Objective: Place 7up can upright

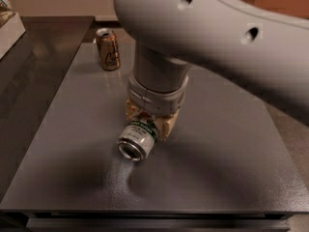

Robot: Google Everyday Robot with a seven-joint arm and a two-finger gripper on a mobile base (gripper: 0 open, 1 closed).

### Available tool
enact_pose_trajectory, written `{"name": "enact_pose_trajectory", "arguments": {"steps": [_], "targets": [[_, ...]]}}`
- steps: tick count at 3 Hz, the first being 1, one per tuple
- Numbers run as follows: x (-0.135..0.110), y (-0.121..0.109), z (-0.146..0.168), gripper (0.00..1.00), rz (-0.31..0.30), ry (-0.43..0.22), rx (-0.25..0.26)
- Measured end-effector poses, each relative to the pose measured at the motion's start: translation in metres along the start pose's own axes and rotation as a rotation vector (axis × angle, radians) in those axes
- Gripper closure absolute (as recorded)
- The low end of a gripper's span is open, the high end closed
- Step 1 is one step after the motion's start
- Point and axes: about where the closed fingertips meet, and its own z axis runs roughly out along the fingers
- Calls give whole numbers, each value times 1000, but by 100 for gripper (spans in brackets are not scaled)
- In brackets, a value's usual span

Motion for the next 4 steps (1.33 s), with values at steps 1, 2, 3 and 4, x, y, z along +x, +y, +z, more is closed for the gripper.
{"name": "enact_pose_trajectory", "arguments": {"steps": [1,2,3,4], "targets": [[6,-14,-16,100,-63,4,105],[6,-14,-16,100,-63,4,105],[6,-14,-18,100,-85,37,94],[16,-16,-23,100,-165,126,108]]}}
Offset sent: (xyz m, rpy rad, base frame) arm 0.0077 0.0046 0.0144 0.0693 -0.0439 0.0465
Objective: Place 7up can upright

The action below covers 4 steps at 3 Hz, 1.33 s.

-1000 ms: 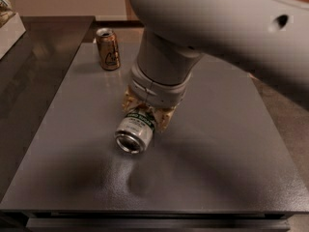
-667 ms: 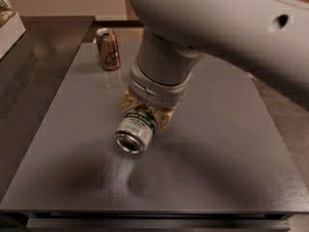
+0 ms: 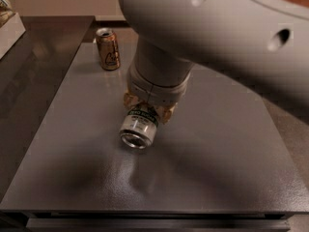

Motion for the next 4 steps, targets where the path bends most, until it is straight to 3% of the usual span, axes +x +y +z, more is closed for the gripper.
{"name": "enact_pose_trajectory", "arguments": {"steps": [2,4], "targets": [[31,-16,-7,100,-218,99,128],[47,-28,-6,100,-391,152,309]]}}
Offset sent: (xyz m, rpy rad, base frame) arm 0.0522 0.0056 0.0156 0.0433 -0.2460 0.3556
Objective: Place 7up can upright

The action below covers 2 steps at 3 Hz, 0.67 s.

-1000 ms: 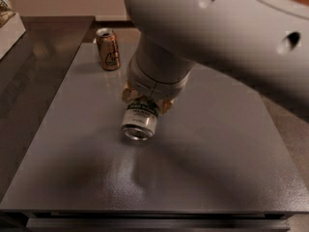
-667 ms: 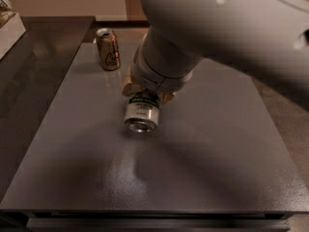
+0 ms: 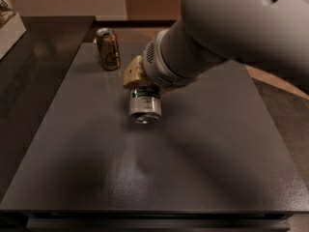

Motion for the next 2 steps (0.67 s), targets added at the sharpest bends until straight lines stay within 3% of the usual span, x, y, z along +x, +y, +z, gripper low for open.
{"name": "enact_pose_trajectory", "arguments": {"steps": [2], "targets": [[12,-7,1,100,-87,139,189]]}}
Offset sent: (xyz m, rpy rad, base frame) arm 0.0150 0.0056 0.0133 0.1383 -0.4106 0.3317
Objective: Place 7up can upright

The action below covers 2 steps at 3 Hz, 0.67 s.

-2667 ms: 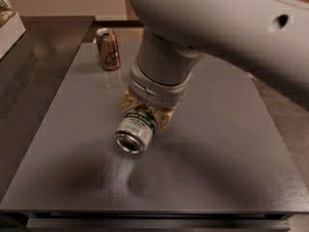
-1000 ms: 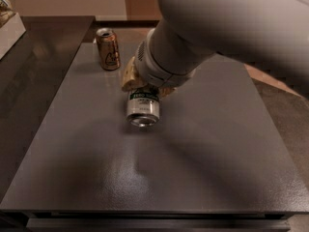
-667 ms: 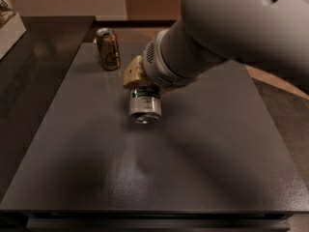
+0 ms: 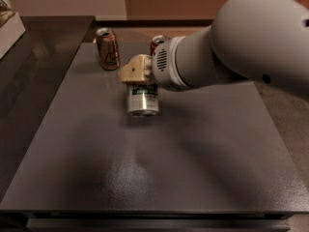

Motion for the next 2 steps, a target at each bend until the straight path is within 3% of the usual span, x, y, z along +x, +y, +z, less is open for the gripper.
{"name": "enact_pose_trajectory", "arguments": {"steps": [1,2], "targets": [[7,-4,-2,100,-38,72,69],[11,-7,-4,100,-120,122,115]]}}
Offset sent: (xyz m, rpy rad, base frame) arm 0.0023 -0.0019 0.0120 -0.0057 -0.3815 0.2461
